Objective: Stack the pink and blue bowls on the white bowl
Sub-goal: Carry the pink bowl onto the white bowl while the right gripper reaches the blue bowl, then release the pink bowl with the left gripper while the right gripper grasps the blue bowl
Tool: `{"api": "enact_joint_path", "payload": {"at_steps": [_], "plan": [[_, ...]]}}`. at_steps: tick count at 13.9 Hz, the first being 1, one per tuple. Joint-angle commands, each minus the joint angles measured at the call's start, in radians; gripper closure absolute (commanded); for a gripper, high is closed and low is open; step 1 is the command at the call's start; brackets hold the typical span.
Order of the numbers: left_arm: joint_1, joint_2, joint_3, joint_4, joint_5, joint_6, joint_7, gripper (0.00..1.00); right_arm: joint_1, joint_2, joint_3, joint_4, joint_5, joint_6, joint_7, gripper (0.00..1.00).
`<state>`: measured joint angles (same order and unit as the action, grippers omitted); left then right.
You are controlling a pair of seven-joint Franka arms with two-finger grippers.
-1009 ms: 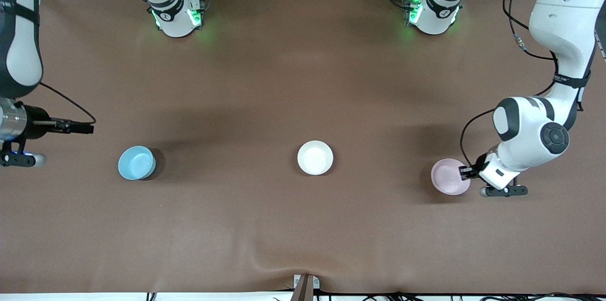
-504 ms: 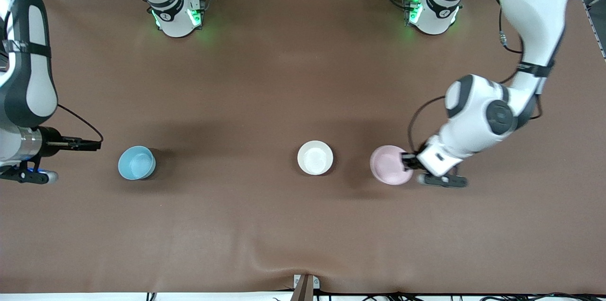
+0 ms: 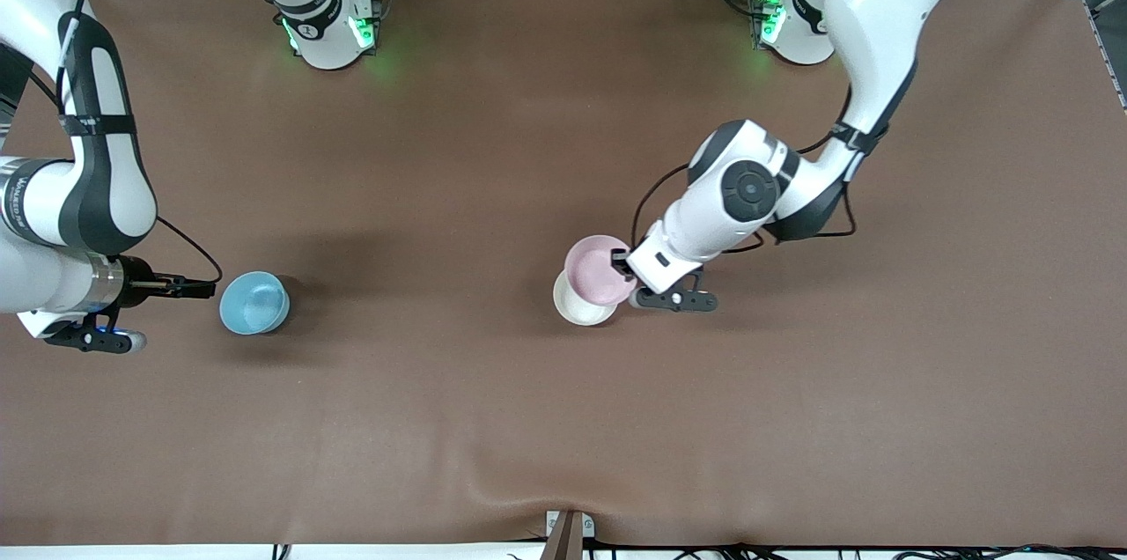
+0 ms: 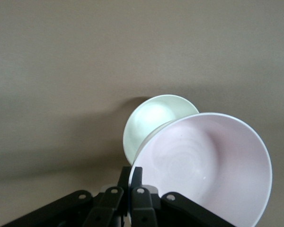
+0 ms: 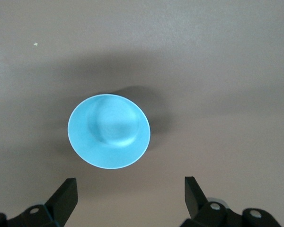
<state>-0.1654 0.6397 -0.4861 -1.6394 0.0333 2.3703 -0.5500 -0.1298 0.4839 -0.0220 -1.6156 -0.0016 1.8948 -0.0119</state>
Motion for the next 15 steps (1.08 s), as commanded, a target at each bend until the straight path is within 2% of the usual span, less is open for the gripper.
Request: {"api": "enact_joint_path", "payload": {"at_steps": [1, 4, 8, 10, 12, 15], "plan": [[-0.077, 0.046, 0.082, 0.053, 0.016, -0.016, -0.013, 1.00, 0.001, 0.002, 0.005, -0.017, 0.000, 0.026, 0.001, 0.00], [-0.152, 0.081, 0.144, 0.092, 0.014, -0.016, -0.016, 1.00, 0.001, 0.010, 0.005, -0.039, -0.002, 0.046, 0.001, 0.00], [-0.158, 0.092, 0.147, 0.099, 0.014, -0.016, -0.016, 1.00, -0.001, 0.010, 0.005, -0.112, -0.002, 0.151, 0.001, 0.00], [-0.158, 0.101, 0.147, 0.099, 0.014, -0.016, -0.016, 1.00, -0.013, 0.044, 0.005, -0.112, -0.002, 0.187, -0.008, 0.00], [-0.158, 0.107, 0.147, 0.101, 0.014, -0.014, -0.016, 1.00, -0.025, 0.084, 0.005, -0.110, -0.006, 0.277, -0.014, 0.00], [-0.169, 0.123, 0.147, 0.111, 0.016, -0.011, -0.016, 1.00, -0.025, 0.107, 0.005, -0.115, -0.006, 0.280, -0.037, 0.00]]}}
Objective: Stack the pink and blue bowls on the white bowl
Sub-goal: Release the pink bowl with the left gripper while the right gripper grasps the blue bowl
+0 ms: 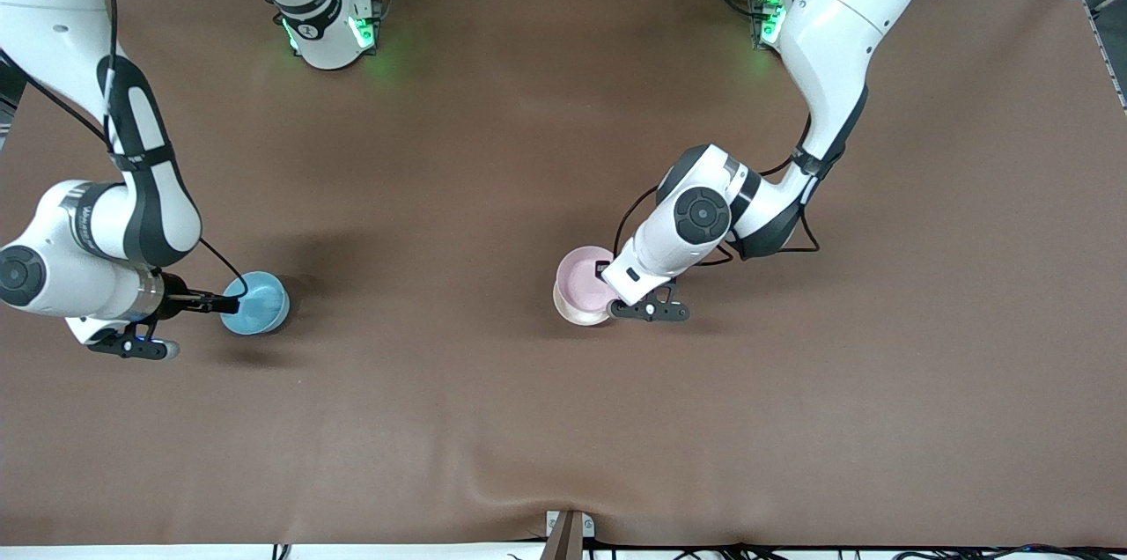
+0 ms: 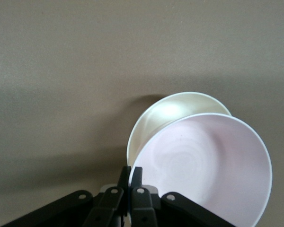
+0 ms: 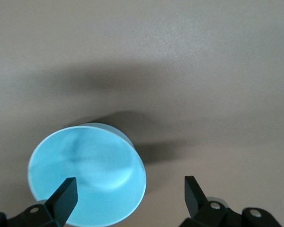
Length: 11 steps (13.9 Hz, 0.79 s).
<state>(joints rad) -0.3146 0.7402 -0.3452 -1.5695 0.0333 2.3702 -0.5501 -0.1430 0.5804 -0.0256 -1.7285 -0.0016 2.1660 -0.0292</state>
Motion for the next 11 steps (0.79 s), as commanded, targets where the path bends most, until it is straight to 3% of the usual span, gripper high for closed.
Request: {"api": "enact_joint_path", "payload": {"at_steps": [1, 8, 11], "plan": [[-0.021, 0.025, 0.008, 0.045, 0.014, -0.011, -0.016, 1.00, -0.012, 0.018, 0.009, -0.002, -0.006, 0.008, -0.021, 0.00], [-0.030, 0.042, 0.008, 0.060, 0.014, -0.009, -0.027, 0.96, -0.018, 0.045, 0.009, -0.013, -0.006, 0.011, -0.023, 0.00], [-0.030, 0.044, 0.008, 0.060, 0.014, -0.009, -0.030, 0.89, -0.032, 0.050, 0.009, -0.023, -0.006, 0.014, -0.023, 0.00]]}}
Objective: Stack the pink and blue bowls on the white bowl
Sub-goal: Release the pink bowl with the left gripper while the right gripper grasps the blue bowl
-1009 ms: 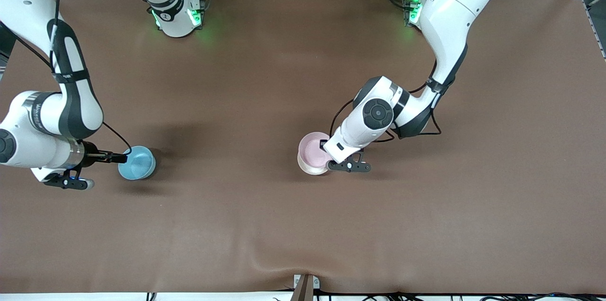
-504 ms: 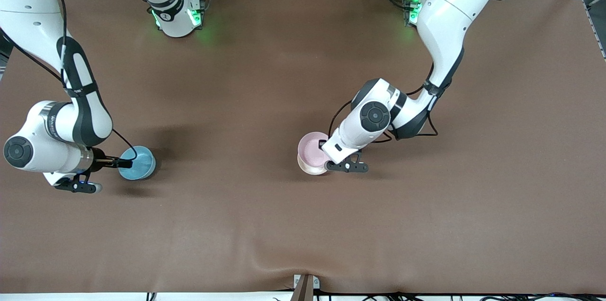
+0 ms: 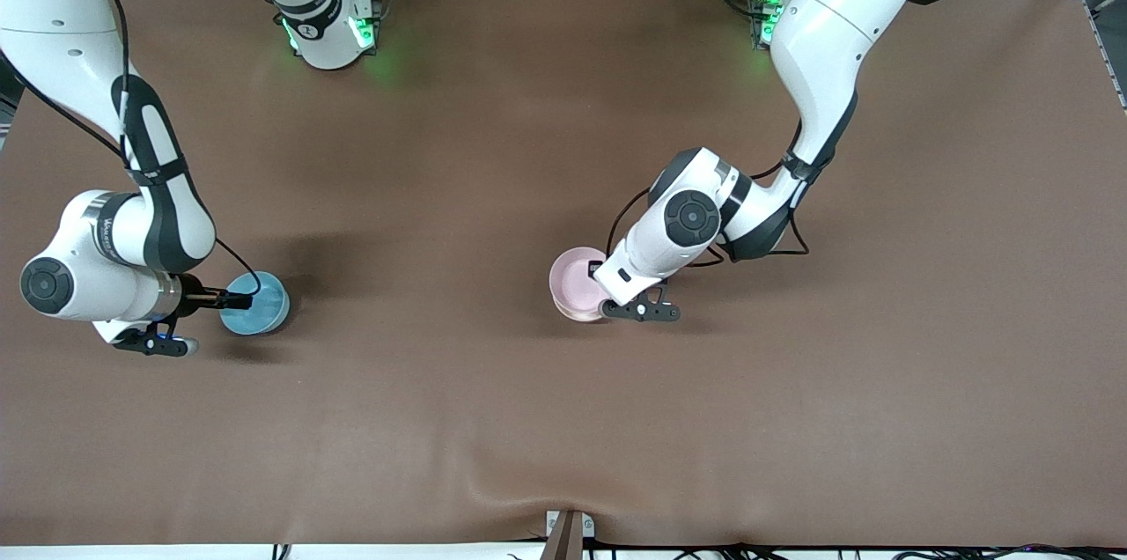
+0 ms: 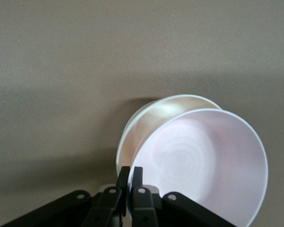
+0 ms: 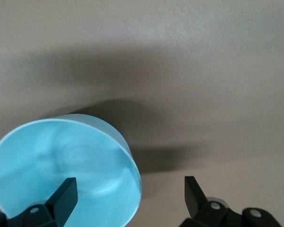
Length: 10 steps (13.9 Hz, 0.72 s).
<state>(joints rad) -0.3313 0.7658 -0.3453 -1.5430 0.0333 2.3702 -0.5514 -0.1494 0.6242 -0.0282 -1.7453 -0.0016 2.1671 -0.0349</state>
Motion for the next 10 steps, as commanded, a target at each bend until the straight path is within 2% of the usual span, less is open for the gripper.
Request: {"api": "enact_joint_path", "payload": {"at_steps": [1, 2, 3, 4, 5, 7, 10], "plan": [[-0.011, 0.018, 0.008, 0.034, 0.014, -0.009, -0.027, 0.87, -0.032, 0.008, 0.013, -0.007, -0.005, 0.014, -0.017, 0.00], [-0.009, 0.018, 0.011, 0.034, 0.014, -0.009, -0.027, 0.79, -0.035, 0.009, 0.013, -0.007, 0.000, 0.014, -0.017, 0.03], [-0.011, 0.017, 0.025, 0.034, 0.013, -0.009, -0.028, 0.52, -0.035, 0.009, 0.013, -0.005, 0.002, 0.016, -0.016, 0.46], [-0.014, 0.009, 0.034, 0.034, 0.014, -0.011, -0.030, 0.01, -0.036, 0.009, 0.013, -0.005, 0.011, 0.016, -0.014, 0.83], [-0.014, -0.002, 0.035, 0.034, 0.014, -0.011, -0.032, 0.00, -0.041, 0.009, 0.013, -0.005, 0.034, 0.016, -0.014, 1.00], [0.001, -0.052, 0.040, 0.034, 0.019, -0.028, -0.033, 0.00, -0.045, 0.009, 0.014, -0.005, 0.057, 0.017, -0.016, 1.00], [0.035, -0.204, 0.095, 0.034, 0.020, -0.172, -0.024, 0.00, -0.045, 0.009, 0.014, -0.005, 0.057, 0.017, -0.016, 1.00]]}}
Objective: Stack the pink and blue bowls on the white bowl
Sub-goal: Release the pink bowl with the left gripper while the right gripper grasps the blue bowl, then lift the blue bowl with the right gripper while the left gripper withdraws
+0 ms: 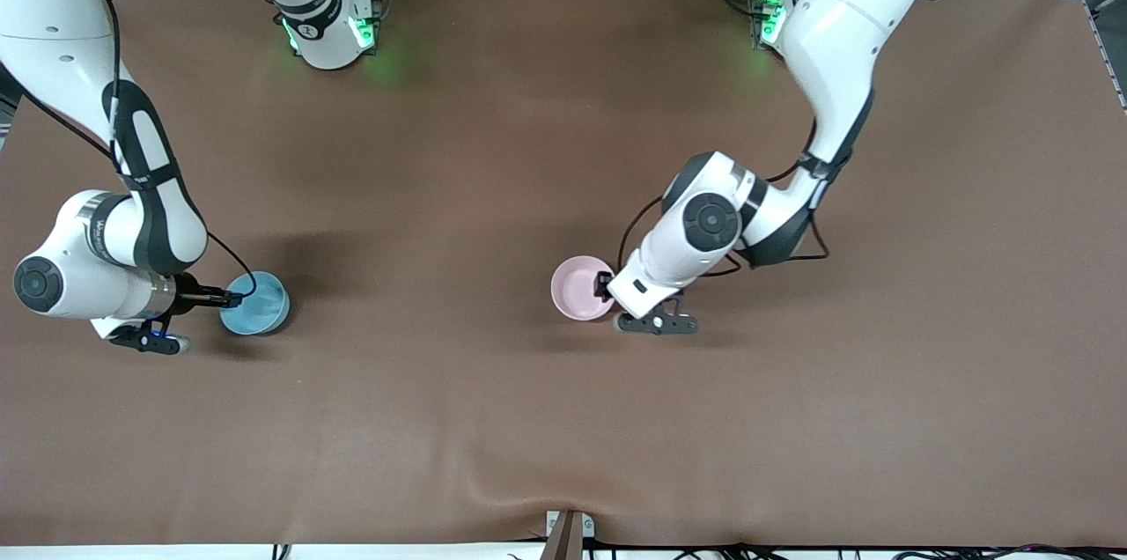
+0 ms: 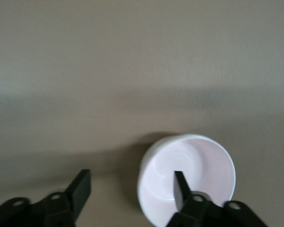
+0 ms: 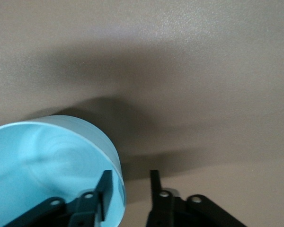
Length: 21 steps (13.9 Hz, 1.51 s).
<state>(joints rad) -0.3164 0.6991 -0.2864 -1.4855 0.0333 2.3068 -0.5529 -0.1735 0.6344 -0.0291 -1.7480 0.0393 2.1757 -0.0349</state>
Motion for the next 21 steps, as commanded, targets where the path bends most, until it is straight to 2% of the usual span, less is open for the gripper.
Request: {"api": "enact_joint_path", "payload": {"at_steps": [1, 4, 10, 13, 15, 18, 21], "plan": [[0.031, -0.186, 0.062, -0.025, 0.020, -0.165, -0.019, 0.00, -0.020, -0.002, 0.015, -0.002, 0.016, 0.009, -0.016, 1.00], [0.147, -0.329, 0.073, -0.025, 0.020, -0.338, -0.010, 0.00, -0.018, -0.027, 0.017, -0.004, 0.016, -0.005, -0.025, 1.00], [0.335, -0.526, 0.070, -0.019, 0.019, -0.475, 0.185, 0.00, -0.009, -0.182, 0.027, -0.001, 0.024, -0.149, -0.046, 1.00], [0.370, -0.537, 0.075, 0.065, 0.020, -0.604, 0.206, 0.00, 0.003, -0.232, 0.037, 0.005, 0.122, -0.206, -0.042, 1.00], [0.376, -0.541, 0.075, 0.065, 0.019, -0.610, 0.249, 0.00, 0.022, -0.257, 0.037, 0.004, 0.160, -0.223, -0.037, 1.00], [0.393, -0.575, 0.073, 0.065, 0.019, -0.629, 0.254, 0.00, 0.064, -0.303, 0.035, 0.008, 0.273, -0.261, -0.023, 1.00], [0.395, -0.613, 0.075, 0.062, 0.019, -0.655, 0.283, 0.00, 0.164, -0.326, 0.035, 0.016, 0.280, -0.290, 0.131, 1.00]]}}
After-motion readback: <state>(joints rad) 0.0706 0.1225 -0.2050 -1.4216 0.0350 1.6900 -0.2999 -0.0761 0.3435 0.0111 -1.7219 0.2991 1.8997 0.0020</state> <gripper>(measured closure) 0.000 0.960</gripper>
